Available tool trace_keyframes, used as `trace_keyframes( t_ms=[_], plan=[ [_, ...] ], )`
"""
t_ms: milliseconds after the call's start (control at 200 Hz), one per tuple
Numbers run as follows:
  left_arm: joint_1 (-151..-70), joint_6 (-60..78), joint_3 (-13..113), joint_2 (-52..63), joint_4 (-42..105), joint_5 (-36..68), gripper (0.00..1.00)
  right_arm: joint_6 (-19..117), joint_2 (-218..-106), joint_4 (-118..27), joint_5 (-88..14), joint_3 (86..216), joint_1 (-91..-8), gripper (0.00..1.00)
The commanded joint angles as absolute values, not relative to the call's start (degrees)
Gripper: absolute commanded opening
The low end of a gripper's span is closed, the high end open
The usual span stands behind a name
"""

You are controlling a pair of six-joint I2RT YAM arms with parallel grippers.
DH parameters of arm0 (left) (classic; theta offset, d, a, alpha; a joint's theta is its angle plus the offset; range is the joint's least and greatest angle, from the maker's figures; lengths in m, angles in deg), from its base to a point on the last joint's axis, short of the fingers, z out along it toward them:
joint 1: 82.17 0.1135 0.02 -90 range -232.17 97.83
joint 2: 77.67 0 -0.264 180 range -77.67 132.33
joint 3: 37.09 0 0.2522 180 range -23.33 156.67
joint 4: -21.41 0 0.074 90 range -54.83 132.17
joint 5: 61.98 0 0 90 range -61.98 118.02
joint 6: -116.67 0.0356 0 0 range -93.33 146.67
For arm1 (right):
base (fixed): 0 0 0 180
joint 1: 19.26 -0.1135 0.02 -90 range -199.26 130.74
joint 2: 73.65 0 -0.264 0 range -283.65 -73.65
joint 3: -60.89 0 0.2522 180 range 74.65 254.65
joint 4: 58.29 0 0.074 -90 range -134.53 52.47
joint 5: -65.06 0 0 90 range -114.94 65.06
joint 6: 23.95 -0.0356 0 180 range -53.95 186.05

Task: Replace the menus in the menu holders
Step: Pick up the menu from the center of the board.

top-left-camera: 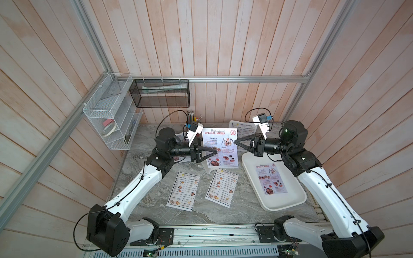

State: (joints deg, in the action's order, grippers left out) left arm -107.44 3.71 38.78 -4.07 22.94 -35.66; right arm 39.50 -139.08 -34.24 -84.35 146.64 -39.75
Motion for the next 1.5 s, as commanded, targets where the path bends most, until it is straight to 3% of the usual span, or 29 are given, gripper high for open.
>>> trace_keyframes(
  t_ms=[0, 280, 640, 1115, 1300, 1495],
  plan=[
    [-107.39, 4.23, 38.11, -5.26, 23.00, -35.74, 0.59, 41.07, -139.55, -34.92, -83.83, 147.07, -39.39, 0.00],
    [-107.37, 5.99, 39.30, -5.16, 26.20, -34.85, 0.32, 42.76, -140.01, -35.28, -84.01, 147.25, -39.42, 0.00],
    [-107.23, 7.27, 39.87, -5.96, 29.45, -33.51, 0.23, 47.43, -139.92, -32.54, -82.37, 148.55, -37.25, 0.00],
    [-107.33, 6.77, 41.24, -5.45, 29.61, -33.57, 0.04, 49.61, -139.89, -33.18, -83.11, 147.68, -36.94, 0.00],
    [-107.60, 5.94, 43.63, -6.03, 29.97, -34.72, 0.00, 50.23, -138.26, -37.05, -85.51, 144.44, -36.57, 0.19],
    [-108.57, 7.18, 46.54, -6.60, 32.81, -35.11, 0.00, 52.36, -137.11, -39.00, -86.73, 141.68, -36.43, 0.53]
  ],
)
